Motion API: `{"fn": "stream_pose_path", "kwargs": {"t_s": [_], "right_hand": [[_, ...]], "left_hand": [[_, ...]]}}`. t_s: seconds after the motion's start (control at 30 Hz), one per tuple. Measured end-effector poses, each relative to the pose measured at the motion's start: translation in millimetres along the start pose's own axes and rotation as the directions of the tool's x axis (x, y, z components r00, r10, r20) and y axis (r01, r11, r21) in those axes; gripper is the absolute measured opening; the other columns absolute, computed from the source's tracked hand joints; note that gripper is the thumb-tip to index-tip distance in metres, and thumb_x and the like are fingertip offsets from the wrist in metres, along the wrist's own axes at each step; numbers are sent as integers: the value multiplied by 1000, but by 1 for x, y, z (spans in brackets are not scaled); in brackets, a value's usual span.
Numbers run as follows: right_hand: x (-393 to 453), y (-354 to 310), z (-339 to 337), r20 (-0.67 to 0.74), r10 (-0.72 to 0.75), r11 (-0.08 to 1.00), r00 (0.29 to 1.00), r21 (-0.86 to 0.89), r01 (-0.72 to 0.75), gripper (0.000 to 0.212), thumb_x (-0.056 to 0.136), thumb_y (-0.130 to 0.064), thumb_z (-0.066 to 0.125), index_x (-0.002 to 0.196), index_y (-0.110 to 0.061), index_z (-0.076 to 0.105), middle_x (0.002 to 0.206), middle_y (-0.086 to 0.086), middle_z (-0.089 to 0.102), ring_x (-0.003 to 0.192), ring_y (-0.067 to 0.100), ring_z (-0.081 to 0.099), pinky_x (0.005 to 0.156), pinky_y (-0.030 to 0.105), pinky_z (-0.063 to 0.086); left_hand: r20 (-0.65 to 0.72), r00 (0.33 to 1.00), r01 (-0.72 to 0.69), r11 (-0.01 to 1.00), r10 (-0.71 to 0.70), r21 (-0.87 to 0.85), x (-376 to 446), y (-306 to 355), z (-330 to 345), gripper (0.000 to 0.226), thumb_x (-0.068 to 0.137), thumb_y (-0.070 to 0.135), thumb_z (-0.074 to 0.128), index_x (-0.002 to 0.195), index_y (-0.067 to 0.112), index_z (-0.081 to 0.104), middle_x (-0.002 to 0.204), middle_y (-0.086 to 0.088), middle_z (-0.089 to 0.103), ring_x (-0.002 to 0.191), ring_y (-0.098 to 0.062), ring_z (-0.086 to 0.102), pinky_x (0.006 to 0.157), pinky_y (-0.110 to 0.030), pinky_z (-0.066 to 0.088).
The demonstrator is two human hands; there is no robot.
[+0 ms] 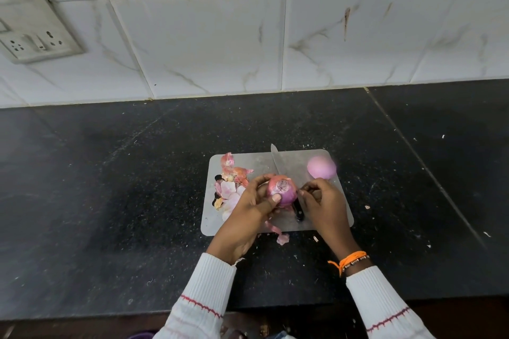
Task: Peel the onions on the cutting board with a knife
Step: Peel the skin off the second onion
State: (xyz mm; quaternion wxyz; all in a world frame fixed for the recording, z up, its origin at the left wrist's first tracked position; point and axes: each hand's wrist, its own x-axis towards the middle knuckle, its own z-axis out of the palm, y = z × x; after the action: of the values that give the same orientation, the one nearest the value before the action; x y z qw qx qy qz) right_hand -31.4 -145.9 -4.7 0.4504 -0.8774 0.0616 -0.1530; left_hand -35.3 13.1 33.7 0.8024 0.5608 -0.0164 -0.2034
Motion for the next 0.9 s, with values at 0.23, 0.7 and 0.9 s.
{"fn": "stream_pose_path", "kwargs": {"t_s": [0.23,0.7,0.9], "right_hand": [[-4,-26,-8,32,-62,922,998,385,45,14,89,-7,57,95,-17,65,90,-8,68,87,2,65,73,10,49],[-2,-19,1,31,-197,978,980,73,194,5,89,-5,56,89,-8,60,87,-2,56,78,7,55,68,9,43],[0,-13,0,-7,-180,984,984,-10,179,5,89,-3,55,89,-6,58,88,-2,53,78,10,53,67,9,39]], "left_hand": [[-48,999,10,999,-7,43,1,-6,-3,40,93,-2,44,131,9,43,122,-13,60,101,-20,63,73,-20,54],[4,999,42,972,-45,230,-2,-4,1,39,90,3,55,124,22,51,120,-3,56,97,-5,62,75,-19,54],[153,986,15,959,-61,283,-7,-1,1,42,88,0,57,120,27,52,126,-2,53,116,-14,54,91,-23,50]]}}
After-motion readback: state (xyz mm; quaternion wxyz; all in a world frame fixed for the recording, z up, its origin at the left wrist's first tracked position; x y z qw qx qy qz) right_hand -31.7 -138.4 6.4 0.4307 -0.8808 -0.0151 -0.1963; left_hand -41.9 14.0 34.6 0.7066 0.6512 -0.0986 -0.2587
